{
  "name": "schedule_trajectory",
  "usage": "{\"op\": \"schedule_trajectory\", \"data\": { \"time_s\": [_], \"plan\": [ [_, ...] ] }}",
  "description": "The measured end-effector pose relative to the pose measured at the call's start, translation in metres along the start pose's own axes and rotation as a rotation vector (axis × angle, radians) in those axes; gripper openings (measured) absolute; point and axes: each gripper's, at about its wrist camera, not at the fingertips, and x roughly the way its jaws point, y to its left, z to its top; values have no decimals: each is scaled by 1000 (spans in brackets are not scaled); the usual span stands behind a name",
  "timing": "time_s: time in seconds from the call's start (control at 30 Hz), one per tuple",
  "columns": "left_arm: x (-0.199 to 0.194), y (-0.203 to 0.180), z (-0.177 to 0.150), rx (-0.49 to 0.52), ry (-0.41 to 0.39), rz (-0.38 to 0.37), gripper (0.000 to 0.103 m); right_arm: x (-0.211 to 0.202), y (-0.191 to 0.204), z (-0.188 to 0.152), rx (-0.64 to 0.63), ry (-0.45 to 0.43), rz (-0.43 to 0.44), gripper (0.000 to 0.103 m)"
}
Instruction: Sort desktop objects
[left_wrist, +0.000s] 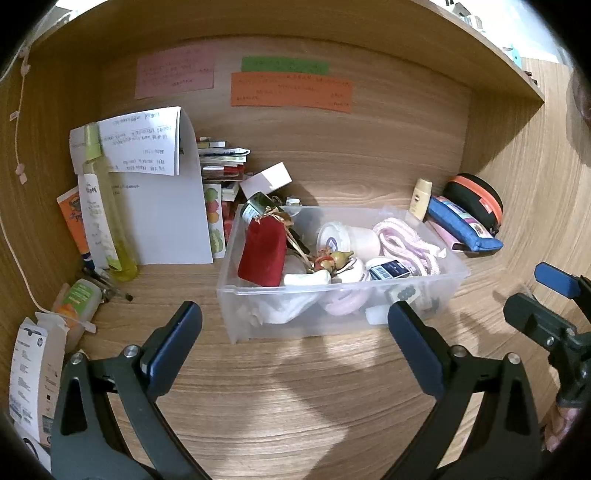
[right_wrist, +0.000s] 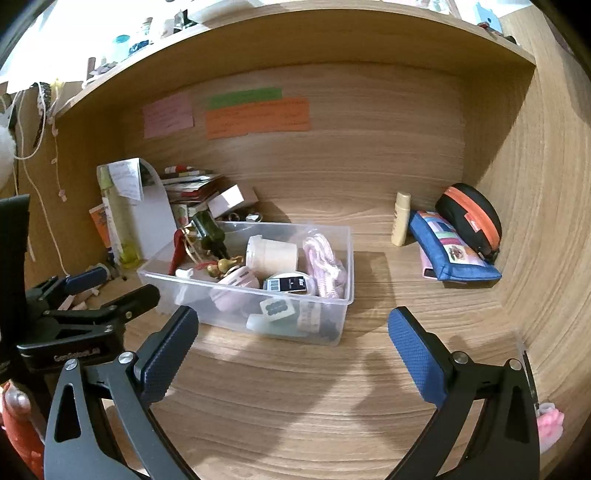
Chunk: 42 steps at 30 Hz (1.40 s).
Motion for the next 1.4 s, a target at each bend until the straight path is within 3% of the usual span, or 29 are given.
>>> {"op": "schedule_trajectory", "data": {
  "time_s": [1.4],
  "plan": [
    [3,-5,2,20,-3,14,102,3,-15,1,43,49,26,103]
  ]
}}
